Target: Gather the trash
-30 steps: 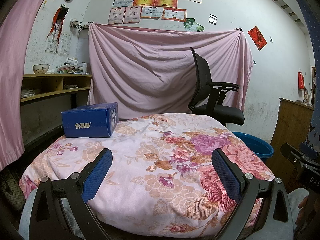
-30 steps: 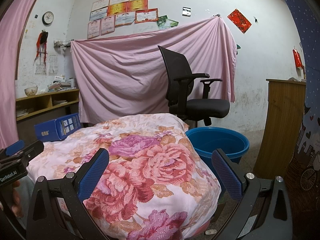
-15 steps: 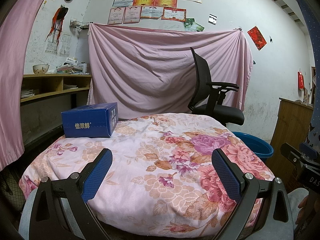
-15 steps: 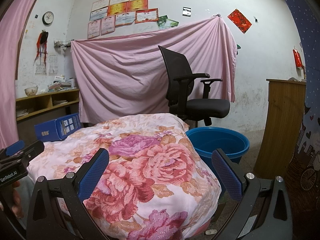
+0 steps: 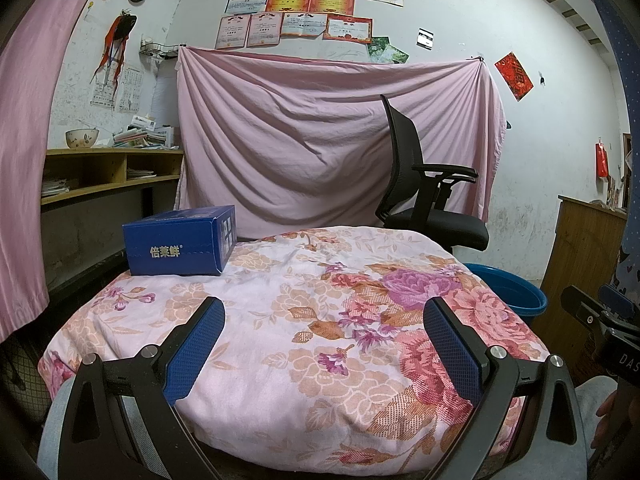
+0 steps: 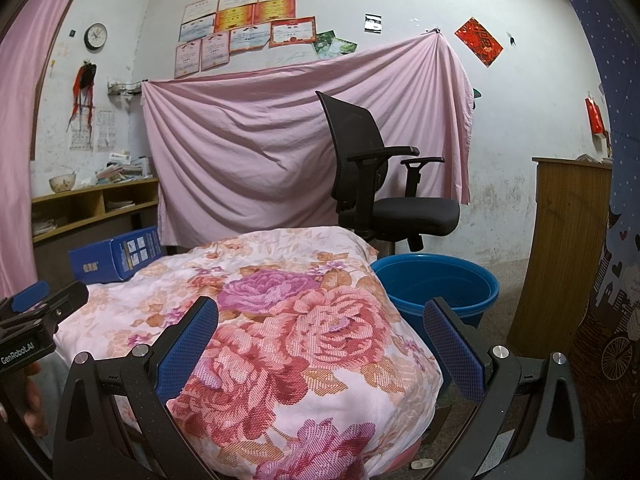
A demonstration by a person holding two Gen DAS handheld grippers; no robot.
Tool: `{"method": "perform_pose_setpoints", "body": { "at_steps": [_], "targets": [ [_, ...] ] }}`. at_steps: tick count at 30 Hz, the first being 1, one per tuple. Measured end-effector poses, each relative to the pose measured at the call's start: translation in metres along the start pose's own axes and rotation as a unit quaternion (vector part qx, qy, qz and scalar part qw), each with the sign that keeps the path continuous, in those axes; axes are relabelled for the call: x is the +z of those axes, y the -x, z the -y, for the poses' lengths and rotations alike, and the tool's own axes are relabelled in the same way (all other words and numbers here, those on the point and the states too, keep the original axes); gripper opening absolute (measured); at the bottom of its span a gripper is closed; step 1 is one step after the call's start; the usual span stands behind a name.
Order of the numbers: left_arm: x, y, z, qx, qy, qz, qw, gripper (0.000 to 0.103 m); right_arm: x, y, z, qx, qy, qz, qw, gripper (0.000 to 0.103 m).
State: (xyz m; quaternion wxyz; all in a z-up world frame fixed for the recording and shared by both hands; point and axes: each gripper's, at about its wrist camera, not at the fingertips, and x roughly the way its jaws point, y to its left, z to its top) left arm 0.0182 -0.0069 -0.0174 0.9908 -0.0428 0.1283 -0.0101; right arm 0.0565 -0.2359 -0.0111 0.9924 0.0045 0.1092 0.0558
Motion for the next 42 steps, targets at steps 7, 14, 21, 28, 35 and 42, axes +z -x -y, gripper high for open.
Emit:
{"method": "perform_pose_setpoints", "body": {
  "at_steps": [7,14,21,28,35,42],
  "targets": [
    [0.0,0.0,0.0,0.0,0.0,0.0,1.0,0.097,0.0,0.0,0.0,0.0,0.0,0.0,1.0,0.103],
    [0.0,0.0,0.001,0.0,0.001,0.0,1.0,0.097,0.0,0.0,0.0,0.0,0.0,0.0,1.0,0.103],
    [0.001,-0.001,-0.004,-0.009,0.008,-0.003,0.9999,0.097,0.0,0.0,0.0,0.0,0.0,-0.001,1.0,0.103],
    [0.002,0.005,-0.002,-0.004,-0.001,0.007,1.0,0.097,0.001,0.0,0.0,0.0,-0.001,-0.001,1.0,0.103],
    [0.001,0.008,0.001,-0.002,-0.016,0.013,0.9998,0.097,0.0,-0.001,0.0,0.0,-0.001,-0.001,1.0,0.103],
    [0.001,0.007,0.0,-0.002,-0.023,0.014,0.9996,0.097,0.0,0.0,0.0,0.0,-0.001,-0.001,1.0,0.103]
  ]
}}
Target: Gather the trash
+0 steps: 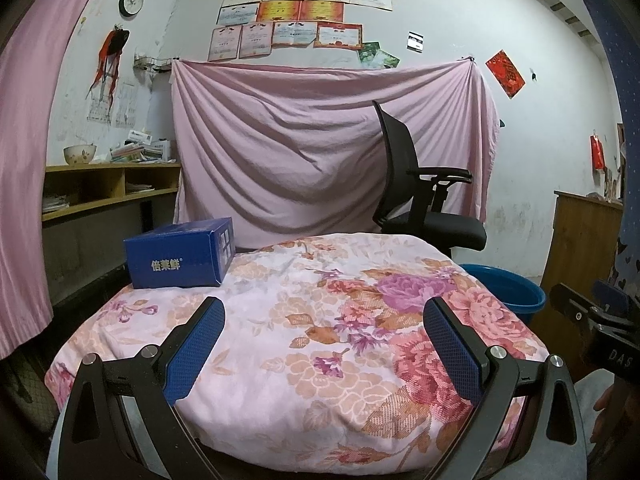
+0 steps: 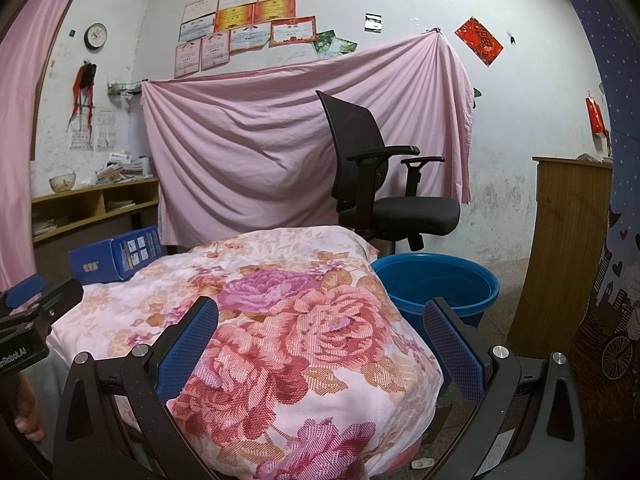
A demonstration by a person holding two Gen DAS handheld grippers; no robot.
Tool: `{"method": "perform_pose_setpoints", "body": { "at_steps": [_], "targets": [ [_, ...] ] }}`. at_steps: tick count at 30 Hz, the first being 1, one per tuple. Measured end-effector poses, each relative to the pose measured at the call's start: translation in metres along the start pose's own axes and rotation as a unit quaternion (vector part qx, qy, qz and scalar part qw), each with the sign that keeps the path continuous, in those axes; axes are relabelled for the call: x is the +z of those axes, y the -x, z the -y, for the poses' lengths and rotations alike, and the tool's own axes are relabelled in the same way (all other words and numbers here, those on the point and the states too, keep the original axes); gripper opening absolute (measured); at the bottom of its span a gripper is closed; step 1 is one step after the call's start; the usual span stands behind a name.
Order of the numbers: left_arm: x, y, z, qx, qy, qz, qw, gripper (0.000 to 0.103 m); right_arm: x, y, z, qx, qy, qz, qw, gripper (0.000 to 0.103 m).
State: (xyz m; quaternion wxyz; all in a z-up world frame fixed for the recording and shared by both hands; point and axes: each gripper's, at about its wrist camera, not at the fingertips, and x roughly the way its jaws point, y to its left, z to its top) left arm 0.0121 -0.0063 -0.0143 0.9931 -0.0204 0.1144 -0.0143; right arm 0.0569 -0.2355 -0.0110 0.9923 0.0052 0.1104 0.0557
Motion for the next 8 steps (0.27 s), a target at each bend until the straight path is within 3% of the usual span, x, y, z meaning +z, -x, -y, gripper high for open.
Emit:
{"method": "perform_pose_setpoints", "body": {
  "at_steps": [8],
  "targets": [
    [-0.0001,-0.0004,-0.0001,-0.001,0.0,-0.001,1.0,0.097,0.0002,0.0,-0.0002,0.0,0.0,0.0,1.0,0.103]
  ]
}}
